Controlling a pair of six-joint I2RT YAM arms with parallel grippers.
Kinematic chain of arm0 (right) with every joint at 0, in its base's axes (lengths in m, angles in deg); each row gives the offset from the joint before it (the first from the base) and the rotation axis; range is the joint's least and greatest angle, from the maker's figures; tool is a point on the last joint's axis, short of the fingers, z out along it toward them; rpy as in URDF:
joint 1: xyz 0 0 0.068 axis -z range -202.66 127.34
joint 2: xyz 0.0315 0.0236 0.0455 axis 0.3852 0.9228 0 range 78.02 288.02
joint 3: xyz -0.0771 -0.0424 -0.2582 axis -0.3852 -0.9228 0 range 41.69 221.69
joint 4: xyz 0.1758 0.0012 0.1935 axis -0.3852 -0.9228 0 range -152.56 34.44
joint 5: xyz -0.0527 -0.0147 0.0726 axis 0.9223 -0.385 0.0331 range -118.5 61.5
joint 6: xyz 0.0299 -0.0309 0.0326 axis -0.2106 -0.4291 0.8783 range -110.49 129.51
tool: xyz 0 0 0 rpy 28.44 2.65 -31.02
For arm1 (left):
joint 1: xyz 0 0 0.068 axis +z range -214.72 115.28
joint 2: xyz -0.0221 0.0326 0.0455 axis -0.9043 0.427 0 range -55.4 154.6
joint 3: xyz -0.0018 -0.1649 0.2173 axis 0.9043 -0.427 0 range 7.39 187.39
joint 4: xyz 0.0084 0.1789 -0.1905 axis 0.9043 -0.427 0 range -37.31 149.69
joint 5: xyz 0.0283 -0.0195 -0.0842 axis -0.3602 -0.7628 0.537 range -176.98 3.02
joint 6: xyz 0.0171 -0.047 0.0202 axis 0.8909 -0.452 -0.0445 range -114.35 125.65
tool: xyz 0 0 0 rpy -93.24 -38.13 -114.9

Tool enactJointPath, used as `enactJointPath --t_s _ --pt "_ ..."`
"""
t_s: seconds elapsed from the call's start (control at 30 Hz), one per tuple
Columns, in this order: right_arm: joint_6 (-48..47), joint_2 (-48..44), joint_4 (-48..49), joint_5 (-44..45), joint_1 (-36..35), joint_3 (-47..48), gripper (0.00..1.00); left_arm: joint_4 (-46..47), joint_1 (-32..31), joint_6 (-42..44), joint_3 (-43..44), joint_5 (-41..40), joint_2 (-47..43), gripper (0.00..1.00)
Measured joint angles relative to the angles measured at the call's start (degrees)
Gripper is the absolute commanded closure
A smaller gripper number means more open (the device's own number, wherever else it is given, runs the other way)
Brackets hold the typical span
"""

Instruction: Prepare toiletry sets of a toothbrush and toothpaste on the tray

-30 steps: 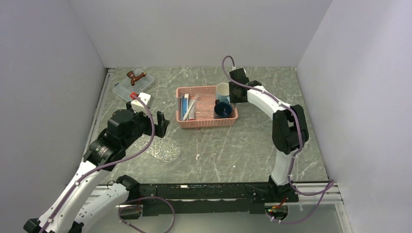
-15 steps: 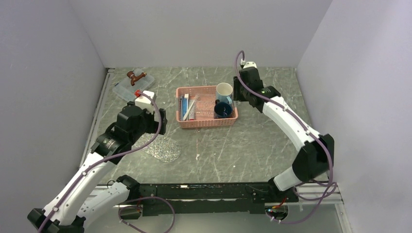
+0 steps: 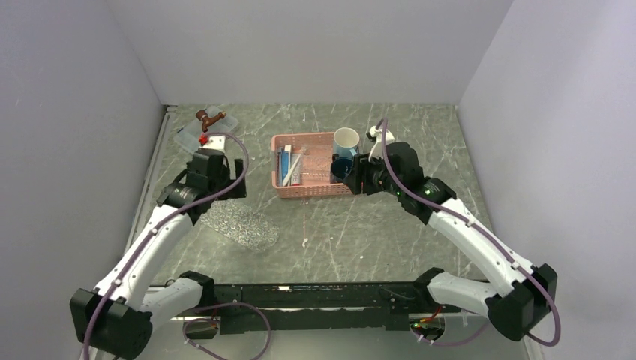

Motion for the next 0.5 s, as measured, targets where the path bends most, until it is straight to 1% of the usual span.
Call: enactJointPath --t_s 0.1,0.2,0.37,0.5 --pt "0.9 -3.7 2.3 -2.9 -1.8 -3.4 0.47 0.0 5.1 -0.8 0.9 1.8 2.7 0.00" --pt "1.6 -6.7 4.3 -5.5 -3.4 -6.5 0.47 0.1 10.1 -1.4 2.3 3.8 7.0 0.03" --pt "2.2 -8.7 5.5 -7.4 -5.1 -9.3 0.47 0.0 14.9 -2.5 4.0 7.5 14.1 0.07" --pt "2.6 -10.7 6.1 -8.3 -5.9 -11.7 0.47 0.0 18.1 -3.7 6.9 10.0 21.2 0.09"
